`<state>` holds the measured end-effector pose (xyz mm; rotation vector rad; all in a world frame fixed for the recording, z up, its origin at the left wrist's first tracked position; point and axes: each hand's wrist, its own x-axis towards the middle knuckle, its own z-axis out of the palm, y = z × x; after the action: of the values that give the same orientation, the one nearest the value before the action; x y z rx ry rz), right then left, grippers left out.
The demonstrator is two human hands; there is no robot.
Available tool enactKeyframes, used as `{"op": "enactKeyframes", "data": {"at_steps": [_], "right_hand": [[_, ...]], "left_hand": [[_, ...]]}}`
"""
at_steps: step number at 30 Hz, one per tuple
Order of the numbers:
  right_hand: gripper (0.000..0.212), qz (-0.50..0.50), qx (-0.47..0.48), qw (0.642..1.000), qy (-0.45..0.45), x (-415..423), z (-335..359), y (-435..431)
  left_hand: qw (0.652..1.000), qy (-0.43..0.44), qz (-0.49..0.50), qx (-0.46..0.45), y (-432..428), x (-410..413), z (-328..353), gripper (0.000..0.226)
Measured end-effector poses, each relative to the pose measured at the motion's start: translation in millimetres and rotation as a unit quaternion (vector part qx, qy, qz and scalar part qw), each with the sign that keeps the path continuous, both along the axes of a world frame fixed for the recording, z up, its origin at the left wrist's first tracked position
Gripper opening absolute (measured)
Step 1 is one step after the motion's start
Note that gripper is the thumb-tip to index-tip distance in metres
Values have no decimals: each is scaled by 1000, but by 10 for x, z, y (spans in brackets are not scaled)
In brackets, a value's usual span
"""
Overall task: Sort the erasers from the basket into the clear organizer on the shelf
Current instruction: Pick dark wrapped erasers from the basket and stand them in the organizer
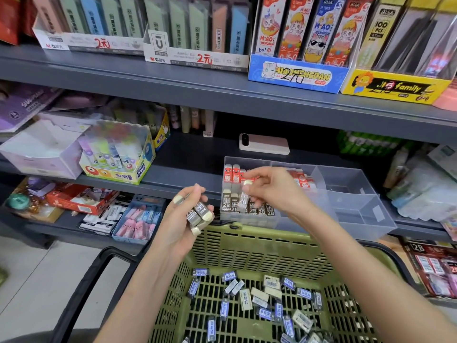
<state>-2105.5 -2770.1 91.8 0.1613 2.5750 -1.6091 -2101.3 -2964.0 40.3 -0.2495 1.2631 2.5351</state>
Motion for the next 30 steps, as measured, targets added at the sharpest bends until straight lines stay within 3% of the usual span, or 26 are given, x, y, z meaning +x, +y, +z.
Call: {"op": "enactKeyframes", "data": {"at_steps": [7,10,12,13,16,18,22,27,30], "right_hand": [[21,-61,-1,998,-33,-41,-203,-160],[19,-36,155,987,24,-16,-230,-251],[20,-22,288,953,89,34,-229,-304],[18,-35,311,941,126,79,-205,-324],[28,-49,204,958,193,288,-120,-411],[41,-6,149,981,126,415,-83,-532],[17,2,108,992,65,476,-90,-626],[12,-4,-112,993,-43,538,-107,-628],[14,-30,-200,978,-42,571,-118,-632]], "left_hand": [[1000,-7,6,0,2,-4,-3,16],[1000,-13,13,-15,18,0,10,25],[999,-17,22,-16,32,12,22,29],[999,-17,29,-18,38,19,30,30],[998,3,54,-35,56,35,46,31],[996,34,65,-53,67,53,54,31],[989,83,82,-93,81,96,71,31],[979,132,83,-134,80,139,84,27],[979,140,70,-133,86,142,78,27]]}}
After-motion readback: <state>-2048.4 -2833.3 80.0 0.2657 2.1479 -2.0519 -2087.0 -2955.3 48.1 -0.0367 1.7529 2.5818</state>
